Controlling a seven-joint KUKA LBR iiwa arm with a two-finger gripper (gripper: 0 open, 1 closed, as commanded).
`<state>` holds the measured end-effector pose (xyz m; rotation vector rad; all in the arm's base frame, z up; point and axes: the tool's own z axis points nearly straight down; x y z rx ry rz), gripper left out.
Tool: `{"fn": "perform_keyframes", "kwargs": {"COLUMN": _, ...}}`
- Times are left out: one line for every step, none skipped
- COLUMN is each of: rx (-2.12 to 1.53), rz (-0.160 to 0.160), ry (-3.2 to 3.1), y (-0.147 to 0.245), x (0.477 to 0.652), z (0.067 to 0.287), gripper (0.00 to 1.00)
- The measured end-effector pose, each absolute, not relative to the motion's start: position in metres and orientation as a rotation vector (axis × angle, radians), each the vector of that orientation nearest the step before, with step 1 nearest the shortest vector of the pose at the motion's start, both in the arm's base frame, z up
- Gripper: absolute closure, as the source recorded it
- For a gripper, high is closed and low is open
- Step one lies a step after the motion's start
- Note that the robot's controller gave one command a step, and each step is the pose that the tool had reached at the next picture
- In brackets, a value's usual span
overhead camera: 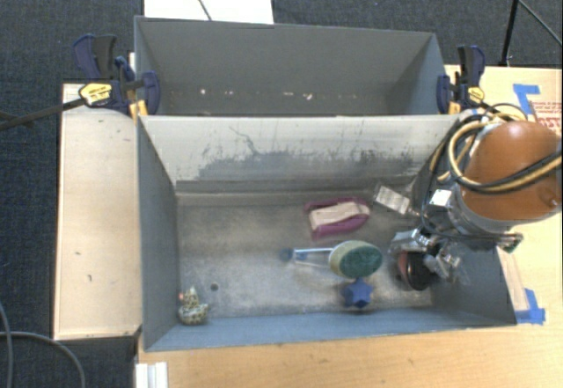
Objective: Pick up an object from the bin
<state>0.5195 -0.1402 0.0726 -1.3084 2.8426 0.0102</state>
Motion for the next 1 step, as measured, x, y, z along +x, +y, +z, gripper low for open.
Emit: {"fn": "perform_keyframes", "kwargs": {"rx": -1.288, "rz": -0.008, "ry": 2.857, "y": -0.1461, "x": 0.5060, "z": 0.2141, "gripper": 1.00}}
